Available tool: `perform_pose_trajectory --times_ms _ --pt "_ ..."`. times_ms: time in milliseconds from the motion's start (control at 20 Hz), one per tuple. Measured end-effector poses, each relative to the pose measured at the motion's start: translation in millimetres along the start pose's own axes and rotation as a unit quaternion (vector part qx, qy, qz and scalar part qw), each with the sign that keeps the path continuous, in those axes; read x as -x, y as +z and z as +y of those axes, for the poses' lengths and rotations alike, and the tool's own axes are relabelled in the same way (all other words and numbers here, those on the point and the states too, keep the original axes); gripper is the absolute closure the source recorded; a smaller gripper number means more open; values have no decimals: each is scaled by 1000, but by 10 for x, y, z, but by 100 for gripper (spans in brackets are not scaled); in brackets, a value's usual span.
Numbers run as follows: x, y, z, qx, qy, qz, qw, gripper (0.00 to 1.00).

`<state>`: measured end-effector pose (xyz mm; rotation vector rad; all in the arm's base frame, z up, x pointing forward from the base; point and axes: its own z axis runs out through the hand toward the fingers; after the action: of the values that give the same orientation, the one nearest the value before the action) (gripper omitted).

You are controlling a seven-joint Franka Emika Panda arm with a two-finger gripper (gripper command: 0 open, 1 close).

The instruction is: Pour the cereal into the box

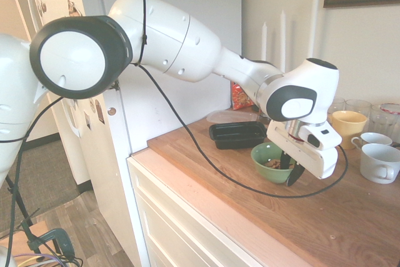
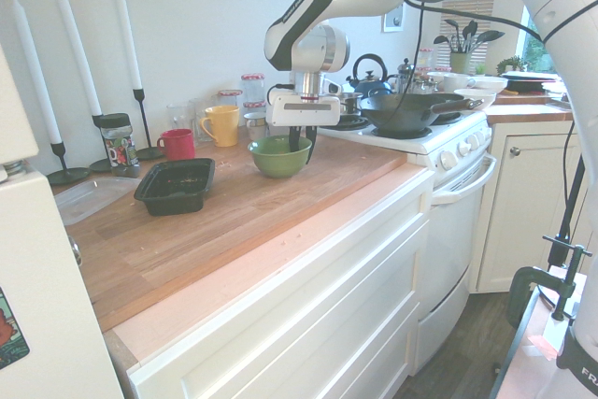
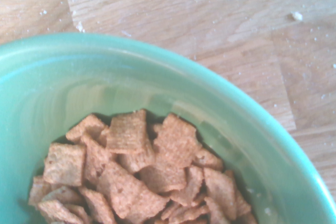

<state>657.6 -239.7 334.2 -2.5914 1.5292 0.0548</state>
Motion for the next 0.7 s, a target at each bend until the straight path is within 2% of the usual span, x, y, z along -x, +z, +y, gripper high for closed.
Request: perform_pose_trajectory --times_ms 200,700 --pt "25 -135 -59 -6 -5 5 1000 100" --pt "296 -832 -212 -19 -28 34 999 100"
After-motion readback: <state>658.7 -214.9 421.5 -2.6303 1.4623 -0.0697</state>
